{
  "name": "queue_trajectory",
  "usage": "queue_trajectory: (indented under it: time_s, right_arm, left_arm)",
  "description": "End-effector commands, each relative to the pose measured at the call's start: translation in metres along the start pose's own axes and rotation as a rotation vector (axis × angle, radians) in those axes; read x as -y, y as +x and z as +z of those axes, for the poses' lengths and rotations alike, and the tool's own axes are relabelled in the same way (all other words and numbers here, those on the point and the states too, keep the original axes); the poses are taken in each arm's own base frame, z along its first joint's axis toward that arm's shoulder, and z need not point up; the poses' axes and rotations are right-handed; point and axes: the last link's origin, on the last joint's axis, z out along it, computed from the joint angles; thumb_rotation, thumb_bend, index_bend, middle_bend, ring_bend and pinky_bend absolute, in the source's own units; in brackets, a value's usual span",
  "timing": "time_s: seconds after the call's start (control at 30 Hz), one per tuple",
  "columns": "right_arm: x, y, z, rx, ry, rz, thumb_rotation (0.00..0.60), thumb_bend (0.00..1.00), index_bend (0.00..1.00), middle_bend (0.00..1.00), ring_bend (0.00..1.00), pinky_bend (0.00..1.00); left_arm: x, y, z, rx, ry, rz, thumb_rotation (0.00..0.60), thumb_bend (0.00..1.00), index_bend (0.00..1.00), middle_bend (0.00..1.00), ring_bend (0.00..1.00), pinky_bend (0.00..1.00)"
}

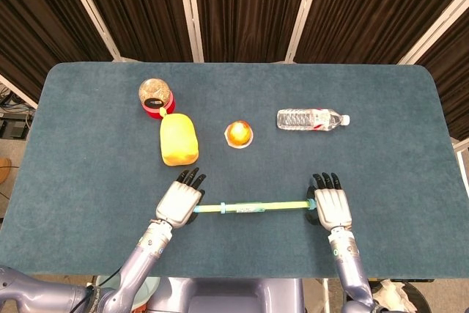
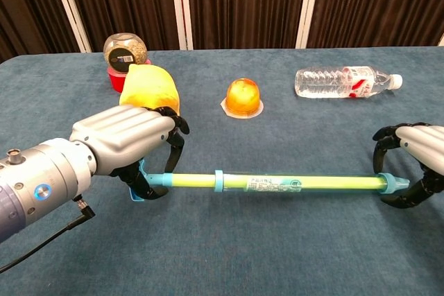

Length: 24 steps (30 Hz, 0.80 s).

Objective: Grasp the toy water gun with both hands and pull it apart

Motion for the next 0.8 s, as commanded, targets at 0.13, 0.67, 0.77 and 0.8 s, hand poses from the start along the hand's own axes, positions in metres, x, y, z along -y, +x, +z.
queue_trajectory:
  time_s: [0.13,0.67,0.77,0.8]
  right_arm:
    - [0.001,-0.007,0.001,0.006,0.006,-0.008,0.600,0.33,0.51,0.17,0.10,0.05]
    - [0.004,0.006,0.005,-0.077,0.032,-0.024,0.600,0.45,0.72,0.24,0.14,0.07]
    - [0.003,0.015,0.007,-0.102,0.033,-0.035,0.600,0.45,0.73,0.25,0.15,0.07]
    - [0.002,0.018,0.007,-0.109,0.033,-0.038,0.600,0.45,0.73,0.25,0.15,0.07]
  left_arm:
    - [0.001,0.002,0.001,-0.005,0.002,0.000,0.600,0.42,0.56,0.13,0.04,0.13]
    - [0.014,0.001,-0.001,-0.006,0.028,0.002,0.600,0.42,0.57,0.13,0.04,0.13]
    - [0.018,0.003,-0.002,-0.011,0.034,0.001,0.600,0.42,0.57,0.13,0.04,0.13]
    - [0.019,0.004,-0.002,-0.013,0.035,0.000,0.600,0.42,0.57,0.13,0.04,0.13]
